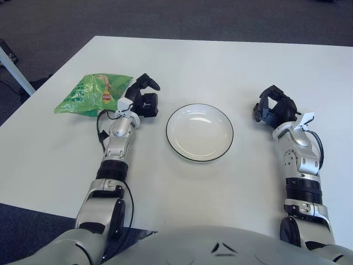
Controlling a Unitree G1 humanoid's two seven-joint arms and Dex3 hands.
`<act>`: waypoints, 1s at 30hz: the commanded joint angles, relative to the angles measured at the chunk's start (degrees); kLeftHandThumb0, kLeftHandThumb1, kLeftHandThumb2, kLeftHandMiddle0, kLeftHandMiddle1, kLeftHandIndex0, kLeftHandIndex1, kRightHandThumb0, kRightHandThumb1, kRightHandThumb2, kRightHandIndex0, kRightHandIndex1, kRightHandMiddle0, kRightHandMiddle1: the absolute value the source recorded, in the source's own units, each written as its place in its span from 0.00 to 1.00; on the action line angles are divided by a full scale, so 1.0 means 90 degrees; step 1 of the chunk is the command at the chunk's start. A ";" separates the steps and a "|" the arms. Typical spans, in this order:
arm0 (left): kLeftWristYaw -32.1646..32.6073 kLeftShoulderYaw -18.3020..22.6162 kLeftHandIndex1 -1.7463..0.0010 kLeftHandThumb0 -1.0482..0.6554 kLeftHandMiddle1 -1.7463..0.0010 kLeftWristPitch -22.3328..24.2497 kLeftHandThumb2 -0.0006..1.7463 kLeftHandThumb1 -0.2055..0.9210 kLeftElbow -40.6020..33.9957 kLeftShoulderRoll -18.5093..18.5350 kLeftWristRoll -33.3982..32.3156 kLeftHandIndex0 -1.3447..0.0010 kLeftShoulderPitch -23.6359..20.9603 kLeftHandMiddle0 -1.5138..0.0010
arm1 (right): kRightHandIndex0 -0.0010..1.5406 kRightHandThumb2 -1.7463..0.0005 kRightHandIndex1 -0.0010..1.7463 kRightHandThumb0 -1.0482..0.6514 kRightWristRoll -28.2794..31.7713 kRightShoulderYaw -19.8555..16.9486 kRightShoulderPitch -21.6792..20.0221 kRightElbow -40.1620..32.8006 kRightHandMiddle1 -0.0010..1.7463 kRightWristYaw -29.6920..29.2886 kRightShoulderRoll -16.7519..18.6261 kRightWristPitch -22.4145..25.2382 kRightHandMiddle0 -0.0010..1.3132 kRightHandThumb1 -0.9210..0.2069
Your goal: Put the snack into the plate.
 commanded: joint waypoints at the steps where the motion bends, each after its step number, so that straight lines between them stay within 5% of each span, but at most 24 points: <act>1: -0.0035 0.0017 0.00 0.35 0.00 -0.0001 0.70 0.54 0.0235 -0.0095 -0.0018 0.59 0.0483 0.15 | 0.83 0.26 1.00 0.34 -0.0041 0.0059 0.0327 0.0210 1.00 -0.0085 0.0087 0.0342 0.45 0.51; 14: 0.0004 0.0023 0.00 0.35 0.00 -0.0008 0.70 0.54 0.0240 -0.0096 0.0002 0.59 0.0480 0.15 | 0.83 0.27 1.00 0.34 -0.0862 0.0485 0.0386 0.0220 1.00 -0.0340 -0.0191 0.0266 0.45 0.50; 30: -0.0091 0.0048 0.00 0.35 0.00 -0.0161 0.70 0.53 0.0325 -0.0074 -0.0043 0.59 0.0469 0.15 | 0.82 0.29 1.00 0.34 -0.0977 0.0563 0.0429 0.0284 1.00 -0.0404 -0.0166 -0.0044 0.43 0.48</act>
